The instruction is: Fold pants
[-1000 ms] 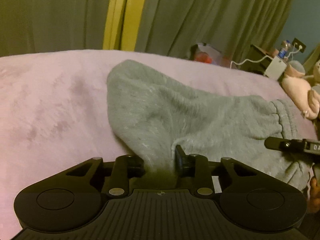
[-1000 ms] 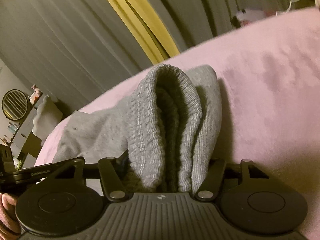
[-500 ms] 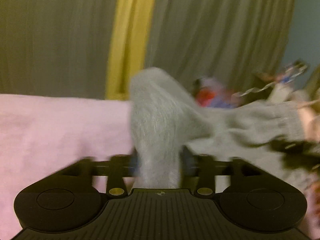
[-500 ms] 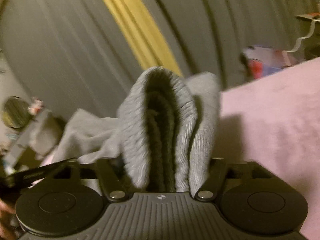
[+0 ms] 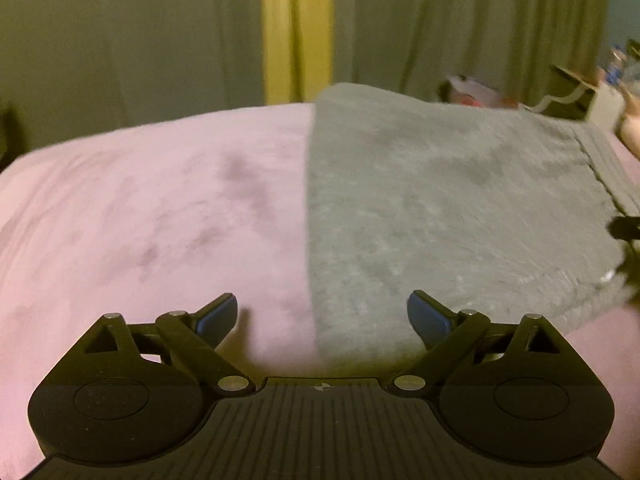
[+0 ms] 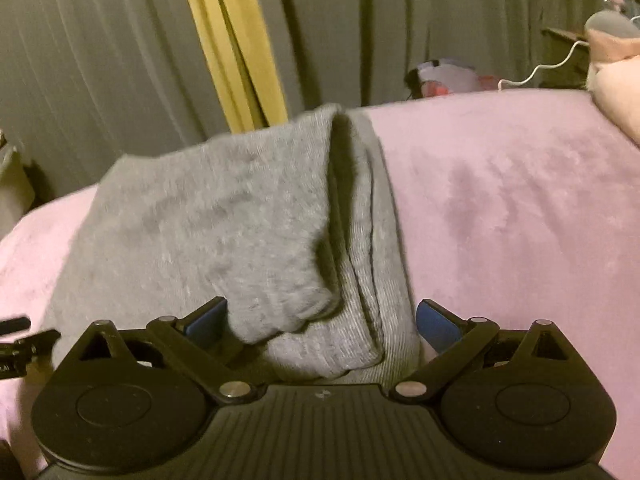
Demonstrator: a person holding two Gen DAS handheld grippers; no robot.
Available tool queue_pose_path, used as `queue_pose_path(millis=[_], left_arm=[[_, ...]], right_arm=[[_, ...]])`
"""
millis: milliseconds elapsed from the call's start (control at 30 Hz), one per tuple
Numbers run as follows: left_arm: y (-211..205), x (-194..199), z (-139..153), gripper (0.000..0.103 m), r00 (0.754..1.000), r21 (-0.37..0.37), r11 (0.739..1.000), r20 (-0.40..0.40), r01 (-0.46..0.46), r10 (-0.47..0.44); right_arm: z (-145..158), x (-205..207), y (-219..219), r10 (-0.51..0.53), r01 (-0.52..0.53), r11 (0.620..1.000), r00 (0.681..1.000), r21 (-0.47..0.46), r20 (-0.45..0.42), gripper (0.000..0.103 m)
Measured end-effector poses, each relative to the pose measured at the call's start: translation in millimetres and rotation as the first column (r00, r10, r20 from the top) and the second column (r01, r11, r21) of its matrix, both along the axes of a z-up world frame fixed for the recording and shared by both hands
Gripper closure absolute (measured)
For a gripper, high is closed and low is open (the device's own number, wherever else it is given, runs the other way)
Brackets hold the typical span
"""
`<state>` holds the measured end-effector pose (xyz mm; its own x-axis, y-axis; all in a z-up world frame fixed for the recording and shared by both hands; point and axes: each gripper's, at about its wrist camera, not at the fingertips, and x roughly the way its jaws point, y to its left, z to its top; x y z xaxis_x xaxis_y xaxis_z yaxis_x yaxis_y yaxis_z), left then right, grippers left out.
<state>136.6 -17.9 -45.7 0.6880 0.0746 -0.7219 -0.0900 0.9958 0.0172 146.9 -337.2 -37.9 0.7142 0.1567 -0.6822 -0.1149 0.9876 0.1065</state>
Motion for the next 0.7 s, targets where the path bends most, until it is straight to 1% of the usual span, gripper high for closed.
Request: queue_pose_path(millis=[33,67,100,133,167,233,267,300,333,367,400,433,467,533,600,633,700], left_arm=[[3,-7,3,0.007,1.000,-0.021,0.999,0.011,-0.026,0.026],[3,-10,4,0.006,0.999,-0.054,0.998,0.025,-0.027,0.029],[4,-14,8,0.006,0.999,-0.080,0.997,0.029,-0.019,0.022],[3,-17,6,0.005,1.000,-0.097,0.995,0.017,-0.012,0.014],[2,-18,1,0.003,1.000,-0.096,0.995,-0.007,-0.011,0.010],[-3,-18,-11,0.001,0.998,-0.064,0.997,-0.058,-0.034,0.031],[-6,-19,-18,0.002,0.997,-0.046,0.998,-0.067,-0.040,0.037],[-11,-22,-24,0.002,0.998,0.006,0.999,-0.057,-0.033,0.033],[-19,-25,-28,0.002,0.999,0.073,0.997,-0.045,-0.018,0.021],[-28,-25,-30,0.002,0.999,0.137,0.991,-0.049,-0.002,0.009],[-34,-26,-29,0.002,0.999,0.170,0.985,-0.044,0.003,0.005],[-39,-29,-26,0.002,0.999,0.185,0.983,-0.033,0.014,-0.008],[-42,-32,-24,0.002,0.999,0.180,0.983,-0.025,0.039,-0.035],[-46,-43,-19,0.002,0.996,0.146,0.986,0.000,0.085,-0.086],[-49,-51,-11,0.002,0.991,0.122,0.986,0.052,0.113,-0.120],[-50,-56,-6,0.002,0.987,0.111,0.986,0.090,0.123,-0.134],[-50,-61,4,0.002,0.976,0.090,0.988,0.168,0.123,-0.137]], right_arm=[[4,-8,-1,0.008,-0.008,1.000,1.000,0.016,0.030,0.004],[5,-15,-2,0.026,-0.028,0.999,0.998,0.039,0.049,0.004],[4,-20,-3,0.051,-0.054,0.997,0.998,0.056,0.045,0.004],[0,-22,-1,0.055,-0.056,0.997,0.998,0.044,0.027,0.004],[-4,-22,3,0.043,-0.043,0.999,0.999,0.001,0.013,0.004],[-17,-18,14,0.006,-0.013,0.989,0.999,-0.145,-0.045,0.004],[-21,-14,13,-0.003,-0.006,0.989,0.998,-0.148,-0.062,0.004],[-22,-13,10,-0.025,0.018,0.994,0.998,-0.111,-0.063,0.004],[-21,-12,8,-0.043,0.037,0.996,0.996,-0.087,-0.075,0.004],[-21,-12,7,-0.060,0.054,0.996,0.995,-0.070,-0.084,0.004],[-19,-14,5,-0.072,0.067,0.996,0.994,-0.062,-0.082,0.004],[-18,-17,5,-0.080,0.075,0.995,0.994,-0.062,-0.073,0.004],[-18,-21,8,-0.075,0.070,0.995,0.995,-0.074,-0.064,0.004],[-18,-31,16,-0.051,0.044,0.992,0.997,-0.116,-0.058,0.004],[-17,-37,29,-0.002,-0.006,0.989,0.998,-0.147,-0.058,0.004],[-15,-40,34,0.015,-0.023,0.985,0.999,-0.171,-0.052,0.004],[-12,-45,41,0.015,-0.017,0.979,1.000,-0.204,-0.011,0.004]])
